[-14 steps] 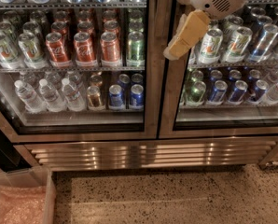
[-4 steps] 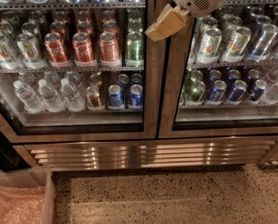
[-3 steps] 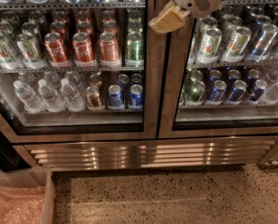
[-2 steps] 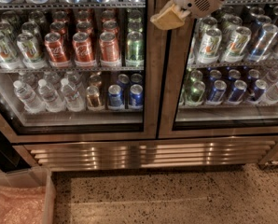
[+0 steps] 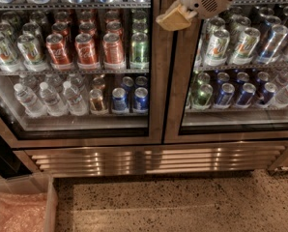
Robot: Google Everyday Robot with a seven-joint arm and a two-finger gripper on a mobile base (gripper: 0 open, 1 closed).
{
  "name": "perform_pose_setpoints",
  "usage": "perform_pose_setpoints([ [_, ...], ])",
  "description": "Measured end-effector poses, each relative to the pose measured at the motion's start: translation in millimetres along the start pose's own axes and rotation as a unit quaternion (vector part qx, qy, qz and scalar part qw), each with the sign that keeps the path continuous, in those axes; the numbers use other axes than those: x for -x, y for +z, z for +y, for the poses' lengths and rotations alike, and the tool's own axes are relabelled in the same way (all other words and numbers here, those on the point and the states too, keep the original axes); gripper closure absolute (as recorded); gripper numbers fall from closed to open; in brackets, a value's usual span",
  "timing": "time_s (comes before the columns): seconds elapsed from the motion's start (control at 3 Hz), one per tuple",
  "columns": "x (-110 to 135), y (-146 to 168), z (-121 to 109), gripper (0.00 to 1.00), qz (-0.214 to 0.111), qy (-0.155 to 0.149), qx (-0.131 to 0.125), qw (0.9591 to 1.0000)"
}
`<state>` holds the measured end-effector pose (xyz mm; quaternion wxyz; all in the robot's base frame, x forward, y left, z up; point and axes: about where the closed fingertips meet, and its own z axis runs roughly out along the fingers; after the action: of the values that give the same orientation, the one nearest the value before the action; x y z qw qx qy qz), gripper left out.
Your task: Open left fridge door
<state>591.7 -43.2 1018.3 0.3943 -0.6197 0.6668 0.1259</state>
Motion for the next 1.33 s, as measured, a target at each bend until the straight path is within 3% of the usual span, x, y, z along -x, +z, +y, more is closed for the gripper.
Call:
perform_pose_setpoints([
  [1.33,-9.3,-5.1,-14.4,1.00,-0.002,0.002,0.001,1.0000],
])
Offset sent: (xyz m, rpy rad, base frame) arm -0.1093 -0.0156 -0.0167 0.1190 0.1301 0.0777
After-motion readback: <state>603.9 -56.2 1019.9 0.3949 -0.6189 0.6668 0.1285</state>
